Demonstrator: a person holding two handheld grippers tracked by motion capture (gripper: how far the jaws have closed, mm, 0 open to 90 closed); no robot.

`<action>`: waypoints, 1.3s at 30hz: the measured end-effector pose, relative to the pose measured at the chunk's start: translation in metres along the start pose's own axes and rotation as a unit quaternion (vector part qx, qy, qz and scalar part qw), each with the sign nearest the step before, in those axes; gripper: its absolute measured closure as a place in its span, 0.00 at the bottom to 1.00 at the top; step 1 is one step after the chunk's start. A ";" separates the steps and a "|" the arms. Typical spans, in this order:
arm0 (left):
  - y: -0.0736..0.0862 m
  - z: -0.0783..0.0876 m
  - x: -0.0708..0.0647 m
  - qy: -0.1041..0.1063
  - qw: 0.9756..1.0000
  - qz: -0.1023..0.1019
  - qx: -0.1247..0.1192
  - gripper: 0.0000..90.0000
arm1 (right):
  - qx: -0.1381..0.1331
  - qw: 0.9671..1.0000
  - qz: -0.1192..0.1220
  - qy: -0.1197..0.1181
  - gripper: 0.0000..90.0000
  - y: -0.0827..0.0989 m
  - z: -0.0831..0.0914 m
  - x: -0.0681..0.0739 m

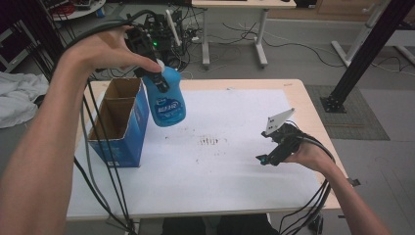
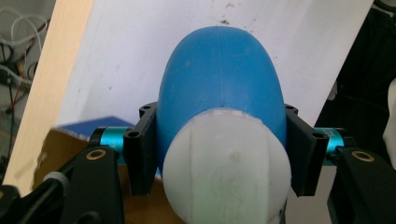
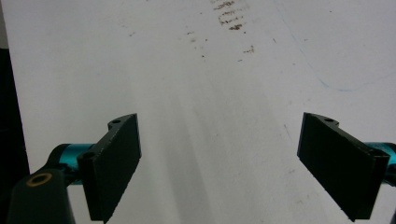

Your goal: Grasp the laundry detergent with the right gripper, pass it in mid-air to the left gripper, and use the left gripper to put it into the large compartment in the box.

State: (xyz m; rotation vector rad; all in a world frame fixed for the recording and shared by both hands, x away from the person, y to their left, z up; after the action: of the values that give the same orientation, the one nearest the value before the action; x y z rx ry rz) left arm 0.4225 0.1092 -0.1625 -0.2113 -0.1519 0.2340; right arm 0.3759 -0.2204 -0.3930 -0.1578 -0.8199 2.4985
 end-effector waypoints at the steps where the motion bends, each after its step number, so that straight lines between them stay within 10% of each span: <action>1: 0.003 0.002 0.002 -0.002 1.000 0.009 0.004 0.43 | -0.001 1.000 -0.001 0.001 0.14 0.001 0.000 0.000; 11: 0.041 0.020 0.021 -0.028 0.992 0.119 0.001 0.43 | 0.004 1.000 -0.002 0.004 0.14 0.005 -0.002 -0.002; 20: 0.075 0.034 0.035 -0.053 0.979 0.196 0.003 0.43 | 0.009 1.000 0.000 0.007 0.14 0.007 -0.005 -0.003; 28: 0.102 0.037 0.042 -0.070 0.971 0.226 0.027 0.43 | 0.014 1.000 -0.001 0.008 0.14 0.009 -0.005 -0.005; 39: 0.122 0.016 0.043 -0.062 0.969 0.232 0.058 0.43 | 0.015 1.000 -0.003 0.012 0.14 0.013 -0.003 -0.004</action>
State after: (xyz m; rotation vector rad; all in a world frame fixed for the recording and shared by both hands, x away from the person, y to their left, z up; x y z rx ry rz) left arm 0.4354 0.2386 -0.1692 -0.1137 -0.2106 0.7211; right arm 0.3748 -0.2297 -0.4025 -0.1751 -0.7701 2.4970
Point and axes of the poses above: each handheld gripper's, and its own axes: z roughly backward along the jaws, y roughly out of its underside, x roughly to its left, the point moved 6 cm from there along -z, roughly forward along the jaws, and after that the axes turned 13 degrees about -z, right-handed, at the moved point
